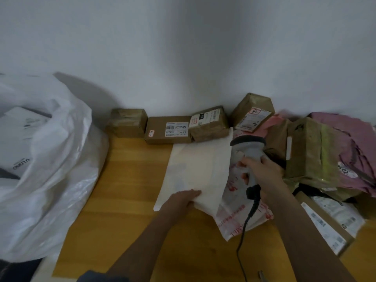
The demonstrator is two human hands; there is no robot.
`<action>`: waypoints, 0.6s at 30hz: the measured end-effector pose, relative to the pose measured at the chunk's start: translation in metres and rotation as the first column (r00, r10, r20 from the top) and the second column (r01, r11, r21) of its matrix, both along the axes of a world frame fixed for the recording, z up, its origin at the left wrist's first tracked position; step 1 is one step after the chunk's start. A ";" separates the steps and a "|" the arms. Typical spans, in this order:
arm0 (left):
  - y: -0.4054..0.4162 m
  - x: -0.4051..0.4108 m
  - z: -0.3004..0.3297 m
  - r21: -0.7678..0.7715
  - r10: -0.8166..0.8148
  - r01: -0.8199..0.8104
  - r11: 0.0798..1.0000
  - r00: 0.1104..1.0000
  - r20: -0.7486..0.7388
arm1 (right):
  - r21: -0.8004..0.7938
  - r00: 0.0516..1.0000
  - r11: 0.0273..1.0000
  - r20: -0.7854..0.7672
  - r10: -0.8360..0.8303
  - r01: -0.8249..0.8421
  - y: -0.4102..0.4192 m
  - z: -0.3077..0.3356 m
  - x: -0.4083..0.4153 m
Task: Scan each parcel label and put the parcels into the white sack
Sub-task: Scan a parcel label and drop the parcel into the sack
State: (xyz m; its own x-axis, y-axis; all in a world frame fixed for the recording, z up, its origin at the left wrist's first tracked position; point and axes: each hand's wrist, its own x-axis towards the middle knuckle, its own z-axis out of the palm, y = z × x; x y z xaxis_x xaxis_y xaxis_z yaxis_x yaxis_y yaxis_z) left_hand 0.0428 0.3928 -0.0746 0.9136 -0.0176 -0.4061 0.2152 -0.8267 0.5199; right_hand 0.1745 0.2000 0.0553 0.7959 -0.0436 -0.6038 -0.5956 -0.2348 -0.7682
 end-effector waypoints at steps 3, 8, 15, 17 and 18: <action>0.023 -0.004 0.021 -0.185 0.231 -0.206 0.961 0.964 0.129 | 0.024 0.999 0.999 0.039 0.025 -0.026 0.006 0.017 -0.002; 0.051 -0.002 0.064 -0.345 0.502 -0.400 0.849 0.816 0.287 | 0.164 0.997 0.986 0.074 -0.029 0.017 0.021 0.036 0.001; 0.079 -0.001 0.133 -0.580 0.796 -0.546 0.605 0.450 0.406 | 0.257 0.975 0.961 0.169 -0.145 0.098 0.034 0.047 0.007; 0.086 -0.001 0.145 -0.695 0.892 -0.561 0.450 0.317 0.322 | 0.253 0.979 0.964 0.162 -0.124 0.080 0.037 0.046 0.009; 0.089 -0.002 0.147 -0.754 0.933 -0.552 0.355 0.265 0.246 | 0.255 0.981 0.964 0.158 -0.114 0.071 0.038 0.045 0.010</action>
State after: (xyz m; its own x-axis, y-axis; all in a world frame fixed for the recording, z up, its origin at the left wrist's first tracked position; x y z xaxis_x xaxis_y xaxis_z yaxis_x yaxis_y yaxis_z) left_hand 0.0406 0.4816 0.0725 0.5727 0.8197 -0.0097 0.1024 -0.0598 0.9929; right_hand 0.1841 0.2381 0.1005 0.8871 0.0113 -0.4615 -0.4616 0.0247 -0.8867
